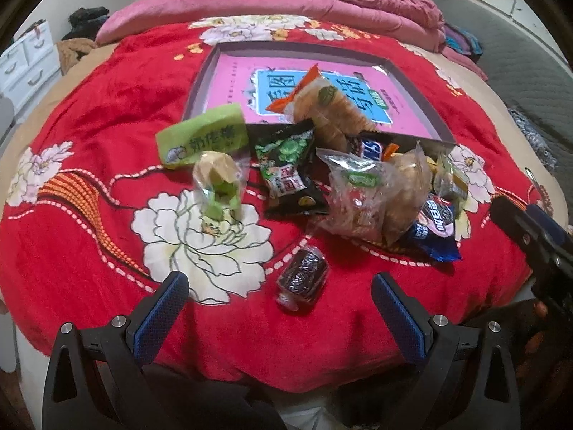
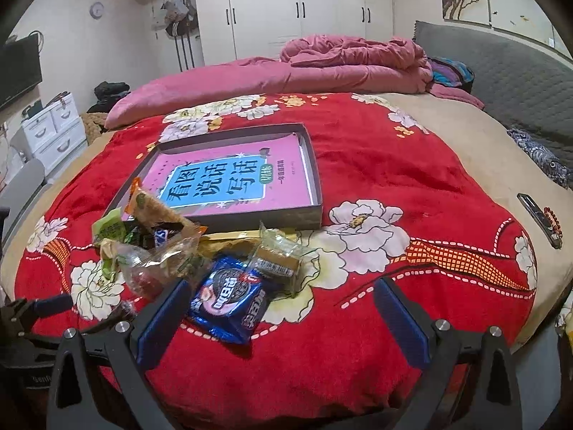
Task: Organize snacks
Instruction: 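Move the left tool toward the dark wrapped chocolate in front of the snacks, then grasp the dark chocolate with the left tool while the right tool grasps the square cake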
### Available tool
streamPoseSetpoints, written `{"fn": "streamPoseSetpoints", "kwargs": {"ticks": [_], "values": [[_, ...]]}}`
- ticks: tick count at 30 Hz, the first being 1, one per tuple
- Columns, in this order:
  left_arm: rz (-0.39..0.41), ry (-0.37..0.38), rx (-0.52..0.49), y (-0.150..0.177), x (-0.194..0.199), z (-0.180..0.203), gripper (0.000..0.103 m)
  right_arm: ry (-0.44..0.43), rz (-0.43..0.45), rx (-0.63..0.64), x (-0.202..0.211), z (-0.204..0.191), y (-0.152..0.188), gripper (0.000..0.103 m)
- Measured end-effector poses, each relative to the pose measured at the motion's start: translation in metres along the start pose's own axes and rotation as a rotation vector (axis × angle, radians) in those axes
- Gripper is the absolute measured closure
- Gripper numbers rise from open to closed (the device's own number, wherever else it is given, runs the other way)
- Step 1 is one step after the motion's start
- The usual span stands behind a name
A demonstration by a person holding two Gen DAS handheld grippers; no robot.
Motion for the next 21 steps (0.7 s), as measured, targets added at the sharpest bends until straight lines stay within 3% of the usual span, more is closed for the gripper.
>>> {"fn": "streamPoseSetpoints", "kwargs": {"ticks": [6,9,17,19,21], "values": [[-0.024,0.023,-0.01,0.003,-0.005,0.005,0.012,0.047,-0.033,-0.045,-0.014,0.022,-0.004,0.0],[-0.038,0.037,-0.014,0.004,-0.008,0.008,0.023,0.053,-0.04,-0.062,-0.021,0.031,-0.007,0.0],[-0.072,0.042,-0.025,0.006,-0.015,0.014,0.035,0.017,-0.064,-0.082,-0.04,0.031,-0.007,0.0],[-0.078,0.05,-0.027,0.006,-0.017,0.015,0.046,0.0,-0.081,-0.085,-0.047,0.029,-0.006,0.0],[-0.085,0.051,-0.03,0.006,-0.019,0.016,0.048,-0.018,-0.104,-0.093,-0.054,0.027,-0.003,0.0]]}}
Point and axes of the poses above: each gripper's, at about its wrist camera, not at the fingertips, and x roughly against the way its jaws point, z to its right, y to its underside, the point moved 9 cm from there along -x, roughly the way its jaws point, and after that the axes turned 11 degrees about -y, right-handed, at the moved point
